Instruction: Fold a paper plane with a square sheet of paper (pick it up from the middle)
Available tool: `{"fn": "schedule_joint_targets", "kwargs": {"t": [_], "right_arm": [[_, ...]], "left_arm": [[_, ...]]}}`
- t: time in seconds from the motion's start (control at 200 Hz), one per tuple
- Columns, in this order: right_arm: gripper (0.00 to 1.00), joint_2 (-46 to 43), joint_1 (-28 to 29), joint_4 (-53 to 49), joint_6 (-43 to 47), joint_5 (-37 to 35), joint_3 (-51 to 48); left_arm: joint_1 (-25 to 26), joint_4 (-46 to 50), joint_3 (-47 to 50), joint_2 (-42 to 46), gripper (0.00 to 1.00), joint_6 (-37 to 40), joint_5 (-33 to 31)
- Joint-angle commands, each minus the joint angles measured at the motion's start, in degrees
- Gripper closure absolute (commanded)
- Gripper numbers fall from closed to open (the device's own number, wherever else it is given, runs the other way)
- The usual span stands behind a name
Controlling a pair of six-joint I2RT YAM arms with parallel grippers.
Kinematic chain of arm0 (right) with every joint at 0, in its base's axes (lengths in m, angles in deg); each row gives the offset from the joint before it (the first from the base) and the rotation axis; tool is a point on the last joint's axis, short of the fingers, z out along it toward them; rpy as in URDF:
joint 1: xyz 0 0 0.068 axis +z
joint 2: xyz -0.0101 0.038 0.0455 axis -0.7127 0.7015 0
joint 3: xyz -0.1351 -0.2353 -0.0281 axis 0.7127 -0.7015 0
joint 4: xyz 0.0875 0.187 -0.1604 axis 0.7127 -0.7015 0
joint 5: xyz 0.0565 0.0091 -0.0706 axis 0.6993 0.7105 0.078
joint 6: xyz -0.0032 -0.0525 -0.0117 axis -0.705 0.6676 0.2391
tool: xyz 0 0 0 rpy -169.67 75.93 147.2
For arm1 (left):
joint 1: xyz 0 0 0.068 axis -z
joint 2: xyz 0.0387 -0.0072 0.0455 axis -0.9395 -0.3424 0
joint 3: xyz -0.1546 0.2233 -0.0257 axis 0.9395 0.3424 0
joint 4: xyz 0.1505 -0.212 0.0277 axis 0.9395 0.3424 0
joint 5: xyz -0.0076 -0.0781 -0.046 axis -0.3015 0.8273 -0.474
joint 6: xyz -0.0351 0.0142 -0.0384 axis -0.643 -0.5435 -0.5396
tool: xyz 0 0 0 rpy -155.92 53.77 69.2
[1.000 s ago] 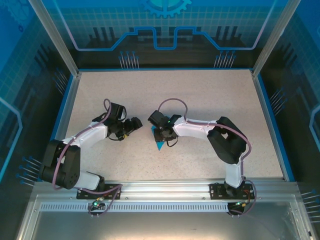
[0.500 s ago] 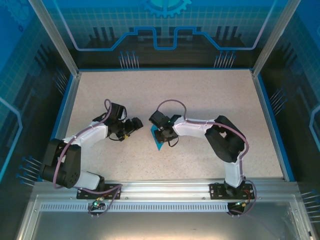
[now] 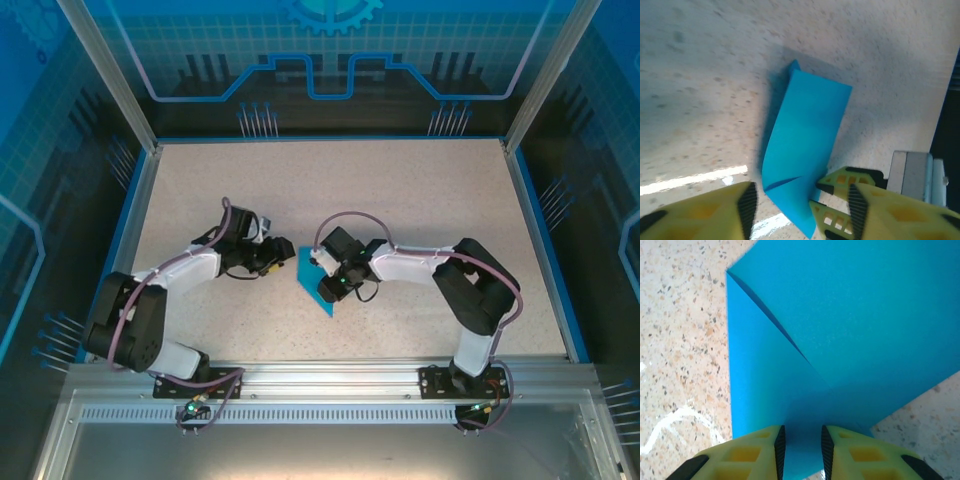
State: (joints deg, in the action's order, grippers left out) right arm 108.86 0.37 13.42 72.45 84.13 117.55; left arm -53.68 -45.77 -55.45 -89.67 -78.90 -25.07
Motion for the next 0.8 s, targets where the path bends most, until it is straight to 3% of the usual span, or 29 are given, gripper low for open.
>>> {"fn": "schedule_joint_targets", "kwargs": {"t": [0.0, 0.21, 0.5, 0.795], "right_arm": [[0.73, -2.6, -1.0, 2.0, 1.5, 4.0, -1.0], [0.74, -5.2, -1.0, 4.2, -5.1, 2.1, -2.0], [0.74, -10.8, 1.8, 3.9, -14.5, -9.4, -2.9], [0.83, -9.6, 8.5, 4.1, -26.9, -16.9, 0.4]], "left_arm": [[2.3, -4.5, -1.5, -3.5, 0.57, -0.1, 4.1], [4.5, -8.7, -3.9, -9.4, 0.69, -2.8, 4.4], [4.6, -7.6, -3.8, -9.6, 0.69, -3.5, 1.8], [5.0, -7.3, -4.7, -11.5, 0.72, -4.0, 1.8]]}}
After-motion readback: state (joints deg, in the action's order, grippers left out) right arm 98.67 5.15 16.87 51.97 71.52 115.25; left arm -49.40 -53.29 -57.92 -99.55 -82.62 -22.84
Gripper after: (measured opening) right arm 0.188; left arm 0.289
